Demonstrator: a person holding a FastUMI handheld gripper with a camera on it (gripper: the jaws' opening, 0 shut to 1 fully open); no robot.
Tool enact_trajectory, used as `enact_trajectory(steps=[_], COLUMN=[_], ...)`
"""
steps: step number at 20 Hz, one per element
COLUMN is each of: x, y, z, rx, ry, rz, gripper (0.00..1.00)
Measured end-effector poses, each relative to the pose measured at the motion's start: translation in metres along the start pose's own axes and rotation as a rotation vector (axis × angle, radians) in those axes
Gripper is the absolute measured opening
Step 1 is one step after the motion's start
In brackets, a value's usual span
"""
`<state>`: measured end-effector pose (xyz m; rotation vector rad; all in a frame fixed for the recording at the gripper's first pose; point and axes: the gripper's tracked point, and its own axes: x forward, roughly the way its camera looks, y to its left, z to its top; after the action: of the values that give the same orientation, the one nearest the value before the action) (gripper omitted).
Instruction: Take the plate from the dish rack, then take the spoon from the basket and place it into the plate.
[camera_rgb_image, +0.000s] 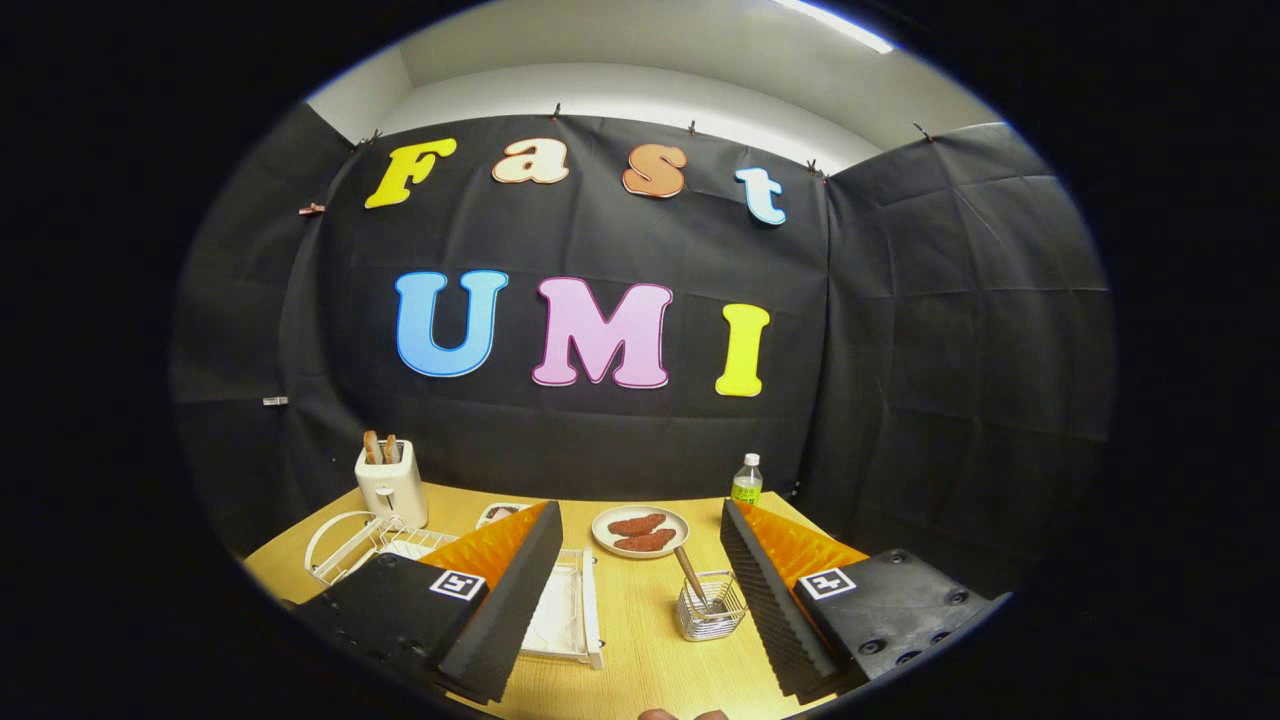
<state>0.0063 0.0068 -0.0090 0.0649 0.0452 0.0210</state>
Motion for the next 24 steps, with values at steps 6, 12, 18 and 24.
enact_trajectory(steps=[6,12,18,24], x=[0.018,0.058,0.098,0.138], y=[0.009,0.066,0.139,0.155], z=[-0.002,0.003,-0.026,-0.084], rx=[0.034,-0.008,-0.096,-0.147], ry=[0.073,0.139,0.241,0.396], rz=[0.016,0.111,0.216,0.143], gripper=[0.98,0.98,0.96,0.81])
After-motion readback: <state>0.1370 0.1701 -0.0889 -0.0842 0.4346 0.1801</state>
